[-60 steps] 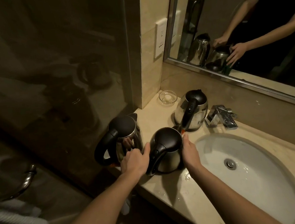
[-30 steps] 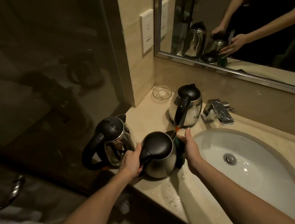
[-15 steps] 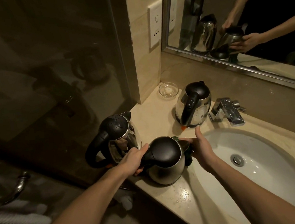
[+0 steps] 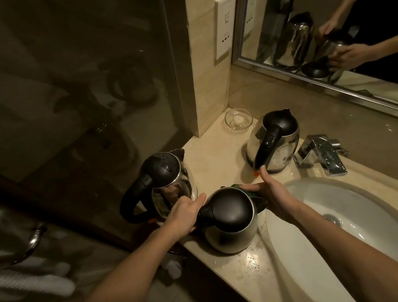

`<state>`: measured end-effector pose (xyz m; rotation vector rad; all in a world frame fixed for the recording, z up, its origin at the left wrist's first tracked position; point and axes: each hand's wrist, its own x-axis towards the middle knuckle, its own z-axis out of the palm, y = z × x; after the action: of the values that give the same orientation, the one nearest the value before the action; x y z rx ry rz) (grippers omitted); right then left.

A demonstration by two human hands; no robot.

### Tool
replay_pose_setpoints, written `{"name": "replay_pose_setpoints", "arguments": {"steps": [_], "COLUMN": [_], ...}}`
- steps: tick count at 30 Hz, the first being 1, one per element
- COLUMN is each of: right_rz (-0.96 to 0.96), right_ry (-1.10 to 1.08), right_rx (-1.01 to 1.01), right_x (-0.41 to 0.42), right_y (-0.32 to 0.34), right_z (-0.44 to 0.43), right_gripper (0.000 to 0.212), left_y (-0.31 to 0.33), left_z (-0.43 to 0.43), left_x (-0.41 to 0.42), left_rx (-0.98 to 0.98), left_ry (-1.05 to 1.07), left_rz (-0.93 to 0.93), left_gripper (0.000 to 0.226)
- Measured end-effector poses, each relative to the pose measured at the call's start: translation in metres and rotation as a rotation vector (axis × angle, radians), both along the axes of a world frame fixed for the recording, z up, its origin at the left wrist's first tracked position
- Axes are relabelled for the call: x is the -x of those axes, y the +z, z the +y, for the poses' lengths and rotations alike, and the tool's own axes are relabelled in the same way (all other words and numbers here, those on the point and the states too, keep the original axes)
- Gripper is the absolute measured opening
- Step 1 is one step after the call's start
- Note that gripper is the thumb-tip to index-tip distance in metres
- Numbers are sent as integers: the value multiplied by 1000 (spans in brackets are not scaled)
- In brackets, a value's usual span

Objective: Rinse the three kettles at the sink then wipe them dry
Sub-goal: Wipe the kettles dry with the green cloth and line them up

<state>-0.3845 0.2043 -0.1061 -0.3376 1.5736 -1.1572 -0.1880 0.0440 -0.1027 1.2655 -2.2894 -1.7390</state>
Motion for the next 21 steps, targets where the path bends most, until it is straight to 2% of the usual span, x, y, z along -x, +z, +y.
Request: {"name": "replay_pose_setpoints", "arguments": {"steps": [6, 11, 16, 21], "right_rz": [-80, -157, -106, -13], "right_ry": [25, 13, 86, 217], "right_rx": [136, 168, 22, 47], "right_x": [8, 4, 5, 12], "right_y": [15, 15, -3, 0], "right_z": [5, -6, -21, -34], "right_gripper": [91, 89, 85, 83], "left_y": [-4, -5, -9, -7], "left_z": [-4, -2, -1, -1], "left_x": [0, -1, -1, -2], "left_rx": [75, 136, 171, 201], "left_ry": [-20, 3, 38, 47], "left_rz": [32, 101, 120, 114], "left_gripper": [63, 66, 67, 64]}}
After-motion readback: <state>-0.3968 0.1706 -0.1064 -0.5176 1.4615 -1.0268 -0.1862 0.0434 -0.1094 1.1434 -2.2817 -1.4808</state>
